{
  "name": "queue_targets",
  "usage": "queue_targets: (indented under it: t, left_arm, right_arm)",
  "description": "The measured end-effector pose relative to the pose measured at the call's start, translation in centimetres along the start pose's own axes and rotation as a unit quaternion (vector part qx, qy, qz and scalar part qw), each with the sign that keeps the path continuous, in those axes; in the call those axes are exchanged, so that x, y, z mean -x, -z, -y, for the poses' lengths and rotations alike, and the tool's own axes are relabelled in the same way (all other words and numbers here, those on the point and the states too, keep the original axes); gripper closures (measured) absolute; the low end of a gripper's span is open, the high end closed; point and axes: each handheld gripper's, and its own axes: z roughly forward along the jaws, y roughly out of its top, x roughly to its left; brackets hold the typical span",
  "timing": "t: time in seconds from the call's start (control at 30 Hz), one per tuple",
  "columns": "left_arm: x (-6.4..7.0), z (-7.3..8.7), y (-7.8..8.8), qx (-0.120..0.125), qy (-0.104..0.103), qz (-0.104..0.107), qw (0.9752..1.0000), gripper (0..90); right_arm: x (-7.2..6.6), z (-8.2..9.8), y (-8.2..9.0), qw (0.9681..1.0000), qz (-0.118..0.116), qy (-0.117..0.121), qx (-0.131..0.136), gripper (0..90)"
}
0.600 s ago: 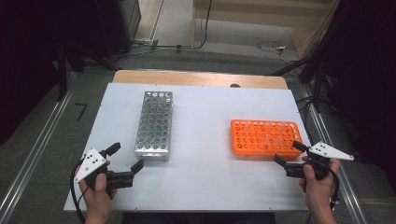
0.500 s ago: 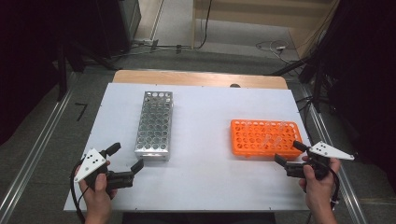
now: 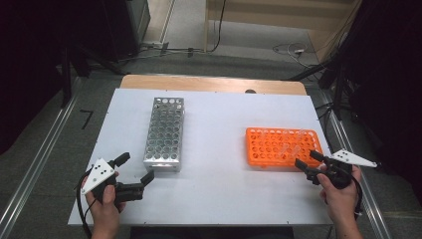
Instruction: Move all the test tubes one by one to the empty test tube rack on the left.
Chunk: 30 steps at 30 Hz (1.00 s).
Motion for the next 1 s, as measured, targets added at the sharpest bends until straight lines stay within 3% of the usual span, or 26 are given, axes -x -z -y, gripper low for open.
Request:
queue_targets:
  t: [0.53, 0.9, 1.0]
  left_arm:
    - [0.3, 0.0, -0.2, -0.001, 0.002, 0.004, 1.0000, 0.0]
    - [0.4, 0.0, -0.2, 0.001, 0.002, 0.009, 1.0000, 0.0]
    - [0.4, 0.0, -0.1, 0.000, 0.001, 0.010, 1.0000, 0.0]
  right_arm:
    - [-1.2, -0.1, -3.1, 0.9999, 0.007, 0.005, -0.014, 64.5]
    - [-1.8, 0.0, -3.3, 0.9989, 0.044, 0.017, -0.009, 73.1]
    - [-1.6, 0.0, -3.3, 0.9989, 0.044, 0.013, -0.007, 73.7]
